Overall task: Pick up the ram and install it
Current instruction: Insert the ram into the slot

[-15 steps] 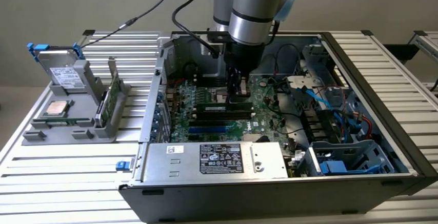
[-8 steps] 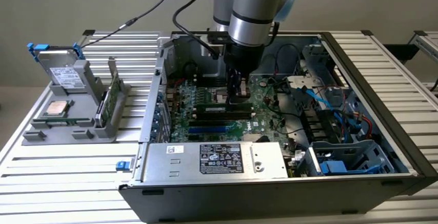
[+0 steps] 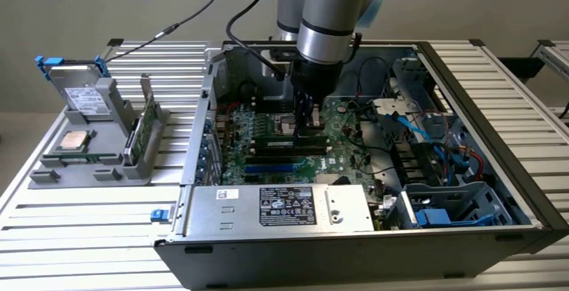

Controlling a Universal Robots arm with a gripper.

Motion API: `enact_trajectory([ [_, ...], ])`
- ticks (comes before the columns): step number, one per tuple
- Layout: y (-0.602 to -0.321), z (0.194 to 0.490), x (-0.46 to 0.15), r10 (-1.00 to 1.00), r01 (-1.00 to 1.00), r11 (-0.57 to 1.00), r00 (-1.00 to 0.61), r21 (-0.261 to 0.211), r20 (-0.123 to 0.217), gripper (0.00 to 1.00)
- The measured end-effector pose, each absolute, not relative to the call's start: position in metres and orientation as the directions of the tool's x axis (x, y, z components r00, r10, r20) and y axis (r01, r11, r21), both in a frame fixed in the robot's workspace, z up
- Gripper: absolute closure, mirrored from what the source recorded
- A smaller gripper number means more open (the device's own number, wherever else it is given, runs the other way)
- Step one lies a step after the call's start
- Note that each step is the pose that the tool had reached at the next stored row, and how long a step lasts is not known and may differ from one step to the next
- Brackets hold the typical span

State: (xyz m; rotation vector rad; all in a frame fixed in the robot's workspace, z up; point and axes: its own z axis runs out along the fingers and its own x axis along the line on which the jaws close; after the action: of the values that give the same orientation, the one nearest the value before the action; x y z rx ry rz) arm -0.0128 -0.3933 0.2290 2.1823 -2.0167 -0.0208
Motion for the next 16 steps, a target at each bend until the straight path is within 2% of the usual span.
enact_trajectory([
  [16,-0.3908,0.2203,-0.0128,-0.990,-0.988,-0.069,0.085,0.134,0.116,0.86],
])
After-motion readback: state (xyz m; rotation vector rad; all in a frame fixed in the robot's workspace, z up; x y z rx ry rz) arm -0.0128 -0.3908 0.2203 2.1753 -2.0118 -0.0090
